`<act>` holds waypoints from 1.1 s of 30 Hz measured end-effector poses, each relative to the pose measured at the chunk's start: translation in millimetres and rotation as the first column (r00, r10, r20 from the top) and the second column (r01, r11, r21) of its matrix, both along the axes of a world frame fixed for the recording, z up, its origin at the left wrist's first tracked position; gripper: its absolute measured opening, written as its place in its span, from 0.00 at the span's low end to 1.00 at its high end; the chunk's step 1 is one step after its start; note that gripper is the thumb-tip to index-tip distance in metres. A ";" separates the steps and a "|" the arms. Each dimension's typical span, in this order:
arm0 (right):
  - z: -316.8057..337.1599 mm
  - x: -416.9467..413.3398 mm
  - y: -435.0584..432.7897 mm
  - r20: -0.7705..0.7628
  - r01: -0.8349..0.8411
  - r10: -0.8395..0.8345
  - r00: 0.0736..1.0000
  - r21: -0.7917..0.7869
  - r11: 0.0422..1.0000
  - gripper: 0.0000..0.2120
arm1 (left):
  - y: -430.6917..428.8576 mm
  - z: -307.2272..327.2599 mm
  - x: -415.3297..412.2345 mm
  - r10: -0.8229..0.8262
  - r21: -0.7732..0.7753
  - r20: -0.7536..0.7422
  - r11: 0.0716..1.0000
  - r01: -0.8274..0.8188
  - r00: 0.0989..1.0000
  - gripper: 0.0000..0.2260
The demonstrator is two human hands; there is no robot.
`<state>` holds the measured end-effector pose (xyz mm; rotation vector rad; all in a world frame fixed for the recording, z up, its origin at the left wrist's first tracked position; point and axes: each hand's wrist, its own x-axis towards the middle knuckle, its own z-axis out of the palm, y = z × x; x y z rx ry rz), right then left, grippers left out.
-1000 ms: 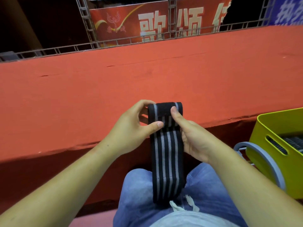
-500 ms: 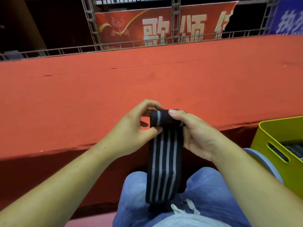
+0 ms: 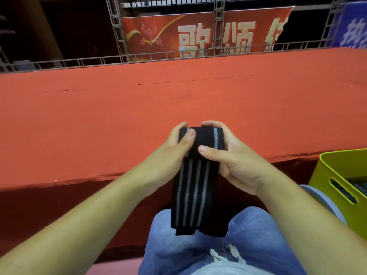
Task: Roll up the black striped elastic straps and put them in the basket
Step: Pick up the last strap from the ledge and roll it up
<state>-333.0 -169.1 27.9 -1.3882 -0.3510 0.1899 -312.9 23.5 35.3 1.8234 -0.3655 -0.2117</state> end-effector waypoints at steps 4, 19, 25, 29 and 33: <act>-3.6 0.8 10.8 0.087 0.099 -0.091 0.992 -0.096 0.990 0.19 | -2.4 -1.3 -3.8 0.016 -0.100 -0.018 0.995 -0.018 1.000 0.30; 5.2 -0.1 13.6 -0.017 0.166 -0.167 0.986 -0.009 0.986 0.21 | 10.5 20.1 -7.7 -0.010 -0.065 0.136 0.998 0.019 0.991 0.12; 9.1 -3.2 13.1 -0.090 0.073 -0.078 0.993 -0.058 0.996 0.18 | 12.9 20.0 -4.2 0.024 -0.050 0.200 0.999 -0.015 0.980 0.12; 9.8 -2.5 14.3 -0.067 0.088 -0.092 0.994 -0.058 0.994 0.17 | 13.8 17.9 -3.4 0.038 -0.043 0.223 0.999 -0.029 0.974 0.13; 8.9 -3.1 13.4 -0.103 0.070 -0.073 0.992 -0.037 0.997 0.18 | 15.1 17.9 -1.6 0.038 -0.039 0.276 0.999 -0.029 0.960 0.12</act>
